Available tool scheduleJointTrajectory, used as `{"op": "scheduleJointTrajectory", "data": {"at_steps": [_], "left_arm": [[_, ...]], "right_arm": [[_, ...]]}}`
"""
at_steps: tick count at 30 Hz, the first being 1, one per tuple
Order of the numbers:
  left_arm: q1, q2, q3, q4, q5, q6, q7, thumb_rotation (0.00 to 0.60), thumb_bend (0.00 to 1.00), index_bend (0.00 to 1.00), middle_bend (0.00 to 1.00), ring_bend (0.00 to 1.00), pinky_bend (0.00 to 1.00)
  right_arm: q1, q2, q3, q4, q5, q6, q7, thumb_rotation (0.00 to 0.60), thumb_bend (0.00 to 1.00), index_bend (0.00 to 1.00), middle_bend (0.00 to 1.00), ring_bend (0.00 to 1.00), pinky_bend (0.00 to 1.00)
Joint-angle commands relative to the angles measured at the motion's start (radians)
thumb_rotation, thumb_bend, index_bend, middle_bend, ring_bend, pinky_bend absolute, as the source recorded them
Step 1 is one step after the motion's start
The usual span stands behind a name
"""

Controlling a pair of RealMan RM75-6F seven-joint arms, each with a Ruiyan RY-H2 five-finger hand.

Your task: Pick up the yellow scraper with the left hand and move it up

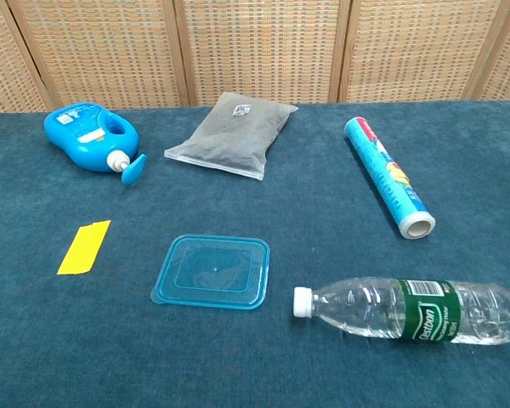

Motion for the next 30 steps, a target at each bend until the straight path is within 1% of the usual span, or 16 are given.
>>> {"op": "scheduleJointTrajectory", "data": {"at_steps": [1, 21, 30], "left_arm": [[0.0, -0.001, 0.001, 0.001, 0.002, 0.0, 0.002, 0.6, 0.16, 0.0, 0.0, 0.0, 0.0], [-0.002, 0.002, -0.001, 0.002, 0.002, -0.003, -0.014, 0.6, 0.16, 0.0, 0.0, 0.0, 0.0], [-0.017, -0.015, -0.006, 0.018, -0.022, -0.034, -0.005, 0.6, 0.16, 0.0, 0.0, 0.0, 0.0]], "right_arm": [[0.0, 0.0, 0.001, -0.001, 0.001, 0.001, 0.001, 0.6, 0.0, 0.0, 0.0, 0.0, 0.0], [0.001, 0.001, -0.003, -0.007, 0.004, -0.009, -0.008, 0.6, 0.0, 0.0, 0.0, 0.0, 0.0], [0.005, -0.003, 0.002, -0.005, 0.022, -0.021, -0.016, 0.6, 0.0, 0.0, 0.0, 0.0, 0.0]]}}
